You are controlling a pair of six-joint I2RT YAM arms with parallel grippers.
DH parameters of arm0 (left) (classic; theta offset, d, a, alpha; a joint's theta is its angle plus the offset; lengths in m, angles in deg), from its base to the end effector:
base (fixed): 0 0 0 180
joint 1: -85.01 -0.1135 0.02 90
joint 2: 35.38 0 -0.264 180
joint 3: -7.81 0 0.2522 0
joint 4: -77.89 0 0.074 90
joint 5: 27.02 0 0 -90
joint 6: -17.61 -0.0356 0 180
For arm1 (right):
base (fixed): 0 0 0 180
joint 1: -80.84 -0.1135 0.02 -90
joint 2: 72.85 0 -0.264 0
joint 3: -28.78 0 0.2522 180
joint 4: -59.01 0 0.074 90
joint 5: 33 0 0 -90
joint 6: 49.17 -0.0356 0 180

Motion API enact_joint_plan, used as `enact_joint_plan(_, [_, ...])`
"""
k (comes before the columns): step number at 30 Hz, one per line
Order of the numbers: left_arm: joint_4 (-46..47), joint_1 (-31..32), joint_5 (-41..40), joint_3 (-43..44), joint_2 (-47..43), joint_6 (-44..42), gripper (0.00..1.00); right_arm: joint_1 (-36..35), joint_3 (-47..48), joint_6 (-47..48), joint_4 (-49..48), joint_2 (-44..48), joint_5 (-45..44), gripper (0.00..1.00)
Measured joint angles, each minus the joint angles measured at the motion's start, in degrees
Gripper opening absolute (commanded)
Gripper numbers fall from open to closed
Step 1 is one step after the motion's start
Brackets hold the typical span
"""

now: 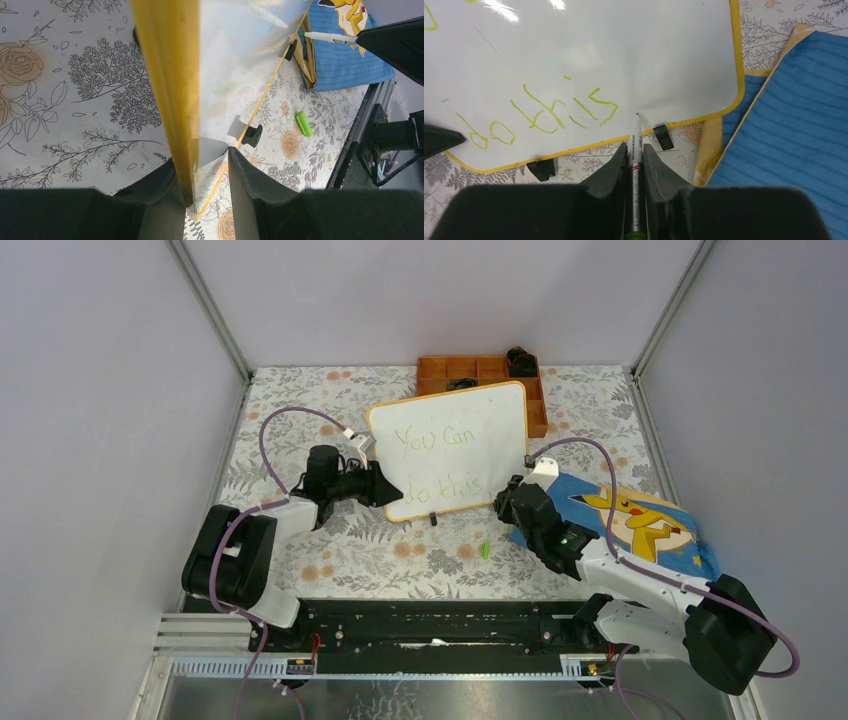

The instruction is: Write a sentence on the whiteboard

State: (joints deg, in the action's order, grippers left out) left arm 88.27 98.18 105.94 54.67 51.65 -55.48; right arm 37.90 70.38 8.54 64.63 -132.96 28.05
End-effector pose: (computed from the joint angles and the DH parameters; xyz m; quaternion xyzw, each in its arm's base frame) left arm 0.2728 -0.0888 0.1648 0.1573 0.8106 -0.4270 0.3686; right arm 0.1754 0.1397 0.2193 0.0599 0.8218 0.1551 0.5450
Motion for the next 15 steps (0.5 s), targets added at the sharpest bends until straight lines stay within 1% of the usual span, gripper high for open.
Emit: enact_joint_plan(15, [-0.7, 0.24, -0.48, 0.37, 0.0, -0.24, 0.4, 0.74, 1.38, 0.02, -2.91, -3.13, 0.09, 0.0])
